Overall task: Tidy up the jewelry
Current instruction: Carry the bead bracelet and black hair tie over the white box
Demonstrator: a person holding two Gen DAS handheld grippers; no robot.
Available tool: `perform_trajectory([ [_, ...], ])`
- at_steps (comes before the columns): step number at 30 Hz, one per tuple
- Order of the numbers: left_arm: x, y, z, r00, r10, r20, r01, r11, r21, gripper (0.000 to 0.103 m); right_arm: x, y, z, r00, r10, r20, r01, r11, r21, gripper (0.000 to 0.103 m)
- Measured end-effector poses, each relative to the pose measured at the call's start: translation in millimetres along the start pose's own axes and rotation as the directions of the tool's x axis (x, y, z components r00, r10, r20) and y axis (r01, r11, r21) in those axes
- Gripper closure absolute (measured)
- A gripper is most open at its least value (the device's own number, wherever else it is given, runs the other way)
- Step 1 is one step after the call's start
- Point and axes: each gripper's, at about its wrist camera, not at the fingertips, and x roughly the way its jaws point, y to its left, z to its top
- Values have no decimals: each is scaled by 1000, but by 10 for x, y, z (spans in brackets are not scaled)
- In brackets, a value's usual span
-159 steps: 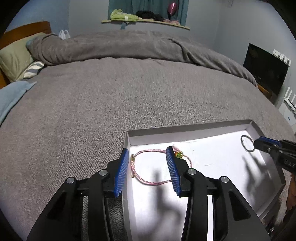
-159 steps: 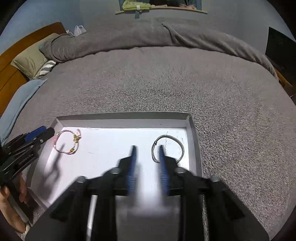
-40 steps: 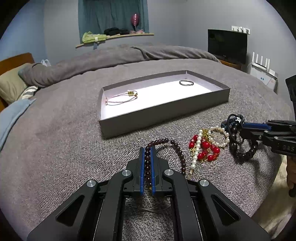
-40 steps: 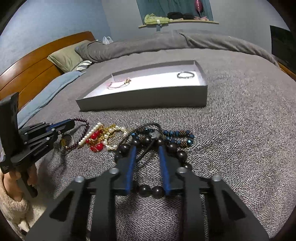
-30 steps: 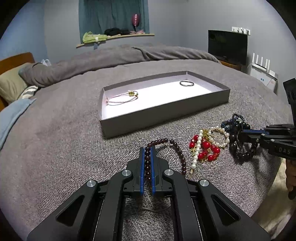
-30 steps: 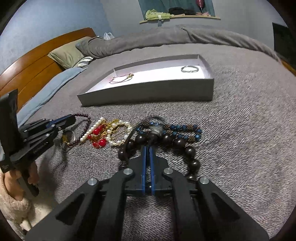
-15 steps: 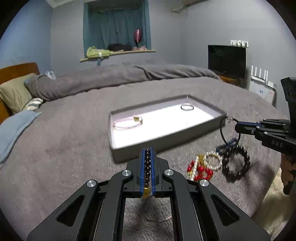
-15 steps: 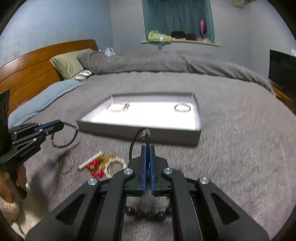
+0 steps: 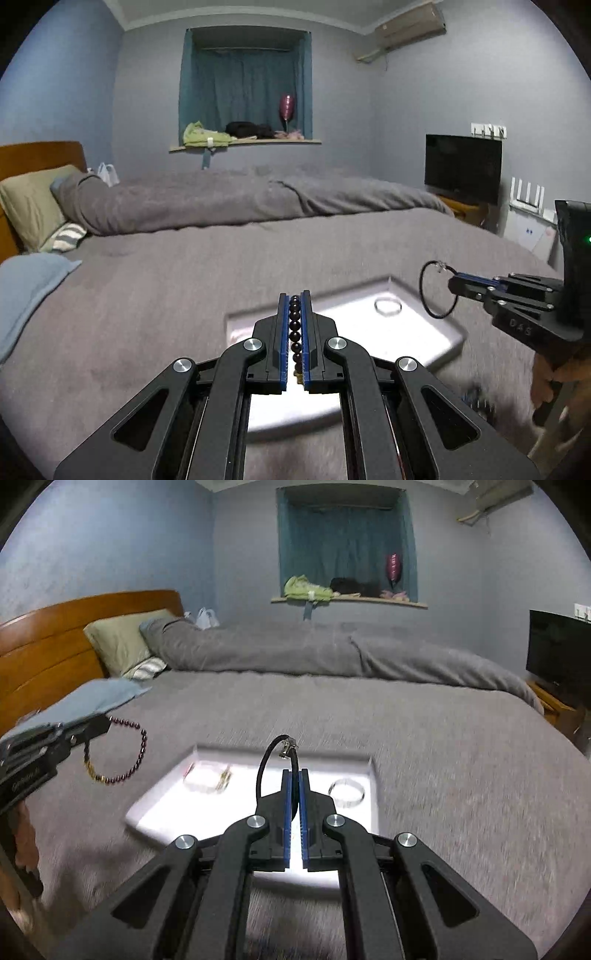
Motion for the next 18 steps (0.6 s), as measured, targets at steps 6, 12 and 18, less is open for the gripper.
perform_trajectory([
  [6,412,-20,33,997,-56,-56,54,998,-45,96,330,-210,100,999,-1,-38,3,998,58,99],
  [12,852,191,-282,970,-120,-214,97,989,-115,96,720,-328,-149,980,28,-197,-12,996,85,99],
  [18,1062,531,-529,943,-64,-327,5,984,-177,96,914,-325,-286,957,23,-290,4,996,91,99],
])
